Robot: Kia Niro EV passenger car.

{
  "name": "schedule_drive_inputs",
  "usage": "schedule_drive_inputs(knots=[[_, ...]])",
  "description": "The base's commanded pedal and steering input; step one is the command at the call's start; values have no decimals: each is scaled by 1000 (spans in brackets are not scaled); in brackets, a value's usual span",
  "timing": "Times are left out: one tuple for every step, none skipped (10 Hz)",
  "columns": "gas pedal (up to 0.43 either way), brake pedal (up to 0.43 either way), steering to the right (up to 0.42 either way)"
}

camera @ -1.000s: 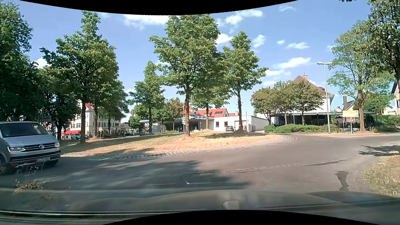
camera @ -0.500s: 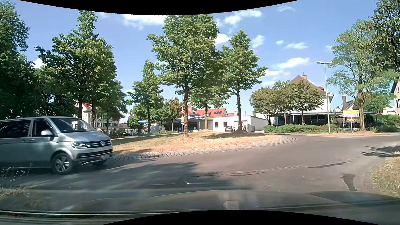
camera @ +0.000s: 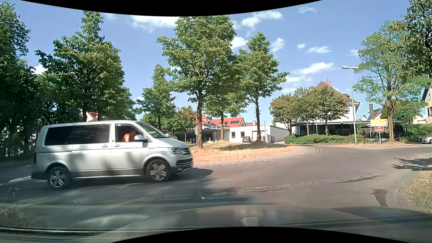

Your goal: Follow the waypoints while adhering to traffic rules and regulations

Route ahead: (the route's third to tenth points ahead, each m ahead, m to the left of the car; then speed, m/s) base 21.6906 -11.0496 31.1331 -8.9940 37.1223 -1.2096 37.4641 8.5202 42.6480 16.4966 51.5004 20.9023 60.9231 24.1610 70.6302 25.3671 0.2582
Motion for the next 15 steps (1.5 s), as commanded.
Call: schedule_drive_inputs(knots=[[0, 6, 64], [0, 6, 64], [0, 6, 64], [0, 6, 64], [0, 6, 64], [0, 6, 64], [0, 6, 64], [0, 6, 64], [0, 6, 64], [0, 6, 64], [0, 6, 64], [0, 6, 64], [79, 6, 64], [87, 6, 64], [87, 6, 64]])
